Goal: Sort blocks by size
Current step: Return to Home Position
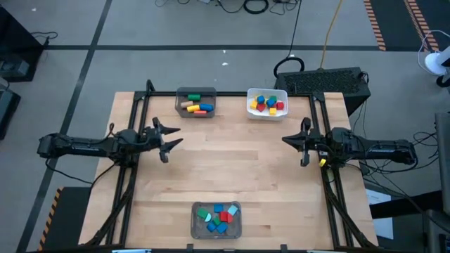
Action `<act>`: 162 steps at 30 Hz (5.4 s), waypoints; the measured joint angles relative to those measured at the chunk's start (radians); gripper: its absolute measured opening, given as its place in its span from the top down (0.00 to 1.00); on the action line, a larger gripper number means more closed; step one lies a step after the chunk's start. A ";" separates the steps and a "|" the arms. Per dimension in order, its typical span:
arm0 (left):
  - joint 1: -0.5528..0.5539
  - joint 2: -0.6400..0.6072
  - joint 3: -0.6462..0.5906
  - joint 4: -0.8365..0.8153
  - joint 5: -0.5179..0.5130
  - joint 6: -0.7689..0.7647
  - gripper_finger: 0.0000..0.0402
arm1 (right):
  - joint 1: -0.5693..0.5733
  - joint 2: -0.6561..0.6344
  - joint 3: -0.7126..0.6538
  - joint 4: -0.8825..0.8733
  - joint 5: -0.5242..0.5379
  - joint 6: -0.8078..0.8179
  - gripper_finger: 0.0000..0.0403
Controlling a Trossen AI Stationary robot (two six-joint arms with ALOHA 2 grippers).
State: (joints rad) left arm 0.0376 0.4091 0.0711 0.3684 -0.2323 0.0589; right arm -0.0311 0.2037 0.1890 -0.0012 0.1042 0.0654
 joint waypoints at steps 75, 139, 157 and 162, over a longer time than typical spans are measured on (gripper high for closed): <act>-0.021 -0.391 -0.066 -0.332 0.121 -0.130 0.99 | 0.015 -0.166 -0.174 0.214 -0.113 -0.039 1.00; -0.021 -0.355 -0.067 -0.323 0.037 -0.152 0.99 | 0.057 -0.138 -0.174 0.050 0.100 0.021 1.00; -0.020 -0.337 -0.067 -0.325 0.041 -0.158 0.99 | 0.057 -0.137 -0.174 0.050 0.103 -0.029 1.00; -0.020 -0.337 -0.067 -0.336 0.176 -0.185 0.99 | 0.057 -0.137 -0.174 0.050 0.103 -0.029 1.00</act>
State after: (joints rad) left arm 0.0174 0.0719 0.0044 0.0322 -0.0562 -0.1263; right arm 0.0261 0.0666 0.0147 0.0490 0.2077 0.0368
